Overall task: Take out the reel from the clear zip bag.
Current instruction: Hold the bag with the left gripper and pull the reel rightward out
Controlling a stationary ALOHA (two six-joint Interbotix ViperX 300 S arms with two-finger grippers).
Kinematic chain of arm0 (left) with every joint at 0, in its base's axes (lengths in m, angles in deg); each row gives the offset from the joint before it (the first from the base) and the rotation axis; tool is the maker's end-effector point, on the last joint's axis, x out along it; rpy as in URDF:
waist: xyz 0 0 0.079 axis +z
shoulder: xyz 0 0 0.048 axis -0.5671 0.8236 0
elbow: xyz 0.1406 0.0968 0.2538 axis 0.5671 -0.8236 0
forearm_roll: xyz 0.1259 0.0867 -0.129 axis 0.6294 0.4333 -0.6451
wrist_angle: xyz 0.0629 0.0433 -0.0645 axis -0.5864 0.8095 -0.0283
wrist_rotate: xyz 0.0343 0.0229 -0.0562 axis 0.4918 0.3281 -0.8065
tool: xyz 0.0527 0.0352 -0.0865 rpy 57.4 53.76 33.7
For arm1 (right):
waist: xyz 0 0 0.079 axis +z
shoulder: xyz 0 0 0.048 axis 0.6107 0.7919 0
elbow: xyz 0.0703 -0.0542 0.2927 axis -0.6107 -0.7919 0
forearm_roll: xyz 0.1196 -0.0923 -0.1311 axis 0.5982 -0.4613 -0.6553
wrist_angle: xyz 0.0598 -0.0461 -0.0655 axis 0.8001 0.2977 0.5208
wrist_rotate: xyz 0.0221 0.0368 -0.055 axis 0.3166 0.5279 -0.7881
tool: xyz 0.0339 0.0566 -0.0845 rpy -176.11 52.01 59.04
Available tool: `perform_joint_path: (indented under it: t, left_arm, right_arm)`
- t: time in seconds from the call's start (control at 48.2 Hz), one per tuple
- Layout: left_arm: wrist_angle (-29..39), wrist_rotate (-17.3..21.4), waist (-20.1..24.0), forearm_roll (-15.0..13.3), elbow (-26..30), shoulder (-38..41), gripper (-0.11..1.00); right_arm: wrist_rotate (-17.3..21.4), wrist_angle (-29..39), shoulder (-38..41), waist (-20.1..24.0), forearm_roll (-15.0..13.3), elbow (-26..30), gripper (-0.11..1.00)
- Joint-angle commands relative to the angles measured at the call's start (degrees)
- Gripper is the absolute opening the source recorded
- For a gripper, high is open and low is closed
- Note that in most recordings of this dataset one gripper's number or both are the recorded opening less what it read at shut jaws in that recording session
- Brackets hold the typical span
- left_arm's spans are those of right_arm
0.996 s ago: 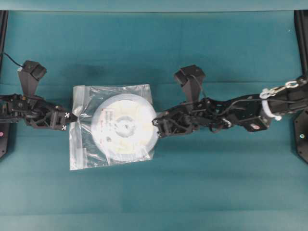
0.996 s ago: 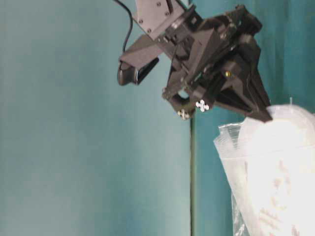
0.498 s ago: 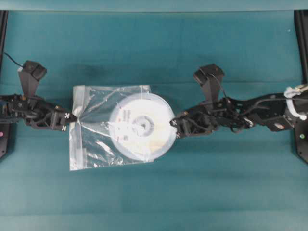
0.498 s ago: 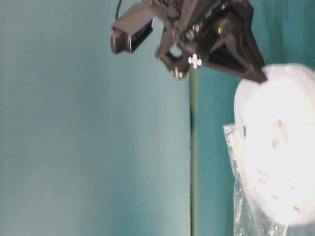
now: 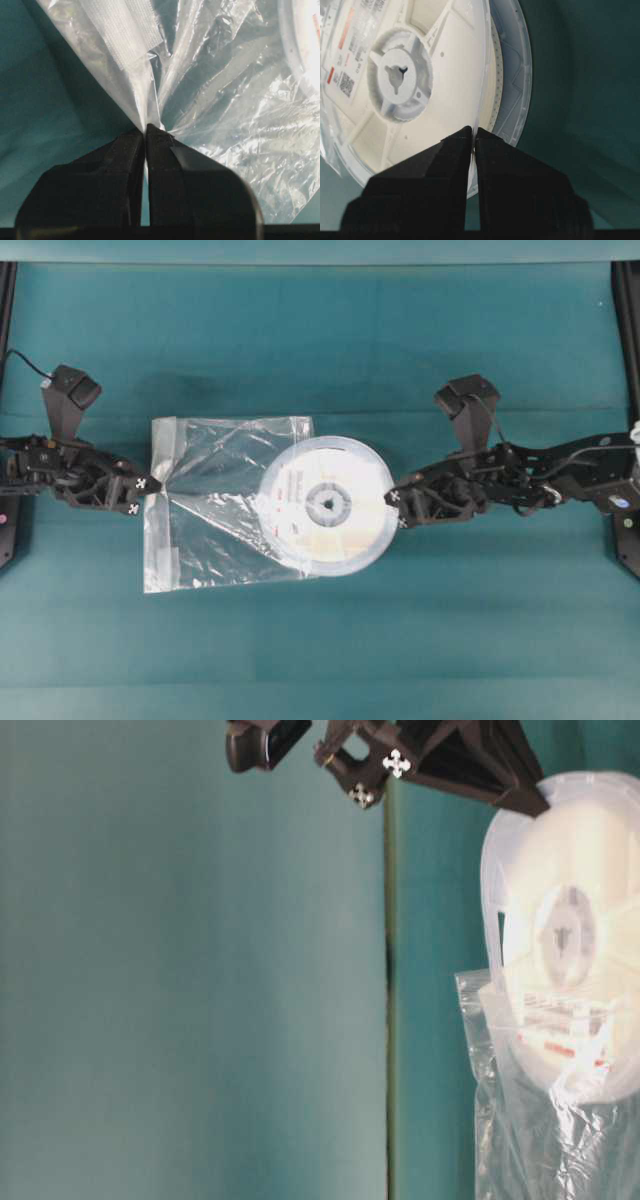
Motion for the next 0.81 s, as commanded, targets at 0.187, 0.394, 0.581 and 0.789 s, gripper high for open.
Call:
perform_joint_path:
  t: [0.187, 0.394, 0.581, 0.789]
  left_arm:
    - [-0.2, 0.1, 0.1, 0.2, 0.5, 0.0, 0.0]
    - [-0.2, 0.1, 0.1, 0.2, 0.5, 0.0, 0.0]
    - [-0.2, 0.1, 0.1, 0.2, 0.5, 0.0, 0.0]
    - [-0.2, 0.1, 0.1, 0.2, 0.5, 0.0, 0.0]
  right_arm:
    - [0.4, 0.4, -3.2, 0.2, 0.4, -2.3, 0.07]
    - [0.4, 0.3, -5.0, 0.2, 1.5, -4.4, 0.07]
    - [0.4, 0.3, -6.6, 0.2, 1.8, -6.2, 0.07]
    - [0.4, 0.2, -8.6, 0.0, 2.5, -8.6, 0.07]
